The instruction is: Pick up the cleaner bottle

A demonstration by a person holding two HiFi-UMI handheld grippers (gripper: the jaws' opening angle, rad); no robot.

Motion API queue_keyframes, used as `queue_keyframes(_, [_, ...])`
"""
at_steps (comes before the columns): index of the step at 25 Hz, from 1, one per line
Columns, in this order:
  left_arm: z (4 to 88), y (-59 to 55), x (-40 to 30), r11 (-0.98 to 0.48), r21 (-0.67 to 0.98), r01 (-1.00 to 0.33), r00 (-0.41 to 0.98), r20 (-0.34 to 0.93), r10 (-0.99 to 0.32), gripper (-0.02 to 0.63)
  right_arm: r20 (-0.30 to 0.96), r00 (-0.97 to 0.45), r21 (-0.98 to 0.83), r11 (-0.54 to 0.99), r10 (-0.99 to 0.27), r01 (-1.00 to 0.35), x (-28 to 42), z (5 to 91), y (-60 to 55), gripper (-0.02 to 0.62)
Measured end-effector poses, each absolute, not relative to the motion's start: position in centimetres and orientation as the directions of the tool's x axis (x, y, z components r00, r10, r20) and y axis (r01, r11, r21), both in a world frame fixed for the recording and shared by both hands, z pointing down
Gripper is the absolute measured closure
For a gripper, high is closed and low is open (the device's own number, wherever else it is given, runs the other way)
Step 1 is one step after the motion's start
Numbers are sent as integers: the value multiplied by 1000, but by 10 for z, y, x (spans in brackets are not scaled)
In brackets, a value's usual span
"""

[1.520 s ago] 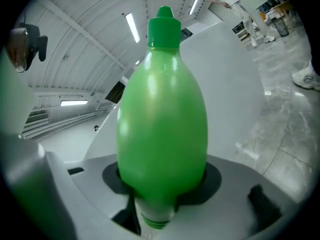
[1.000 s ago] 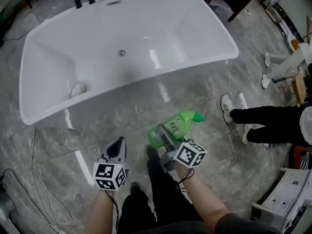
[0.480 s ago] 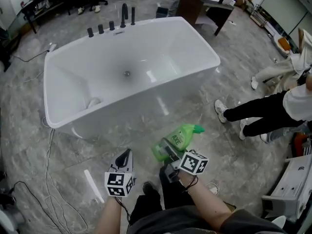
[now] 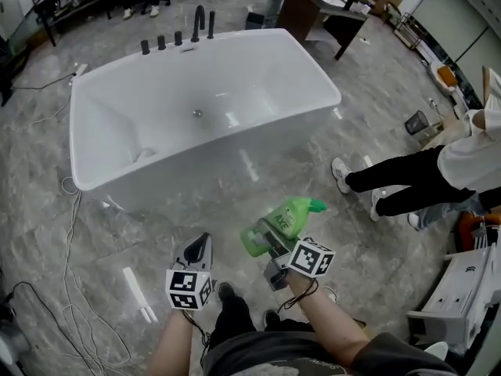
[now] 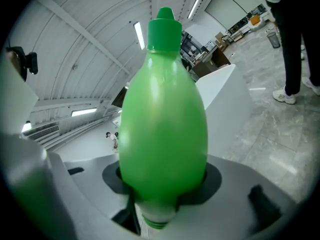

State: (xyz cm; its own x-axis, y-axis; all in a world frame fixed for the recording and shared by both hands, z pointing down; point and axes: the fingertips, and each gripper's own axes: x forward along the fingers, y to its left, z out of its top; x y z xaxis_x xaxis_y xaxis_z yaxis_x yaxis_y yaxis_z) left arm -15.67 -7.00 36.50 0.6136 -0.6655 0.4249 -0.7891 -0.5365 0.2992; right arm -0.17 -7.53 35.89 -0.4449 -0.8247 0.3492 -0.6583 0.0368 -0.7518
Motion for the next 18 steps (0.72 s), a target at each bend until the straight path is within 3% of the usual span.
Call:
queue_keyframes(9, [340, -37, -123, -519, 284, -806, 592, 398, -701, 591, 340, -469, -759, 57, -815, -649, 33, 344, -34, 397])
queue_keyframes(18, [331, 40, -85, -502, 268, -822, 569, 411, -712, 591, 263, -504, -827, 77, -822, -557, 63, 324, 20, 397])
